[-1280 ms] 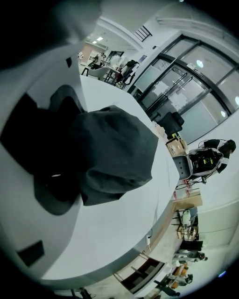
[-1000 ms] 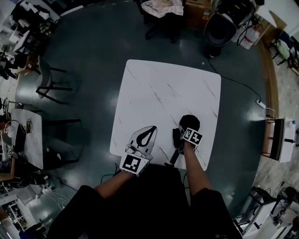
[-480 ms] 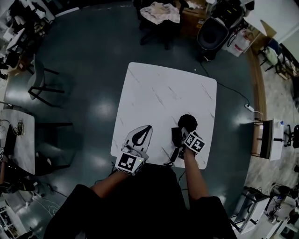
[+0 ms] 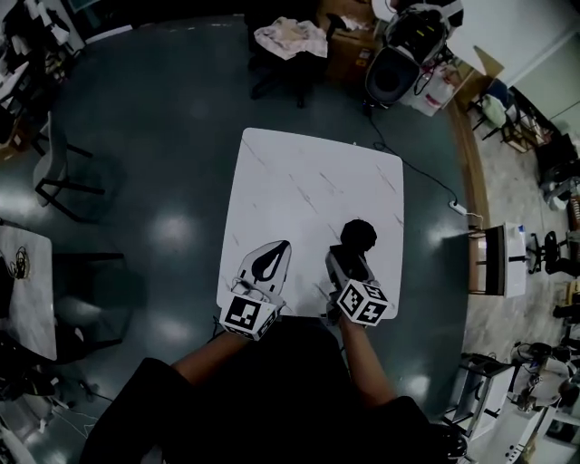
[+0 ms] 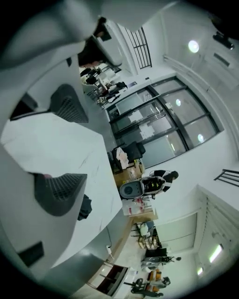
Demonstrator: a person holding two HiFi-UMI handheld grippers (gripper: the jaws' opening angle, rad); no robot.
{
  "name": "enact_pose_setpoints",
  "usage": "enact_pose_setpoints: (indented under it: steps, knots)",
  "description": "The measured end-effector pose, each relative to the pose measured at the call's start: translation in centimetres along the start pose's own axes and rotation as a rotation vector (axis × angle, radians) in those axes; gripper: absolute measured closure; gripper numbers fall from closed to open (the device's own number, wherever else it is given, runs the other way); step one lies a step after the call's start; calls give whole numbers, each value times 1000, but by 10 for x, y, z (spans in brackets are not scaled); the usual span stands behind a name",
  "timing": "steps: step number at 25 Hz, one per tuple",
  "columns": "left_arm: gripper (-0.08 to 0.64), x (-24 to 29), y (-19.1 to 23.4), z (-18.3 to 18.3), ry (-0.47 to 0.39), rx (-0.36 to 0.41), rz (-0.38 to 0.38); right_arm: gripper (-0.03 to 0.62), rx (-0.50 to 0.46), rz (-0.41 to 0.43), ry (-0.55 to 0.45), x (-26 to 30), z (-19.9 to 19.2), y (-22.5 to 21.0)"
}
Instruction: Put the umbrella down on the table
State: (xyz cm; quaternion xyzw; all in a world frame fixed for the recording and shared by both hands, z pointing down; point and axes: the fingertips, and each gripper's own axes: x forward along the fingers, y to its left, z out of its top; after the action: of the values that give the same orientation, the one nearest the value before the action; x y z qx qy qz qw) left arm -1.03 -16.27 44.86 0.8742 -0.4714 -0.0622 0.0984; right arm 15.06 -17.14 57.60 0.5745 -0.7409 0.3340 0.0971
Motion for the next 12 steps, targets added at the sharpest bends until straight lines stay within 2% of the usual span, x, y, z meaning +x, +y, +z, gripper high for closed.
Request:
enact_pose_setpoints:
  steps: [6, 8, 10, 12]
  knots:
    - [554, -25, 10, 16, -33, -18, -24, 252, -6, 76, -94, -20, 11, 81]
    - [554, -33, 13, 18, -39, -12, -30, 281, -60, 80, -136, -25, 17, 102]
    - [554, -40, 16, 21, -49, -2, -29, 350, -146, 87, -191, -32, 25, 125]
    - [552, -48, 18, 25, -63, 12, -22, 463, -222, 117, -261, -41, 34, 149]
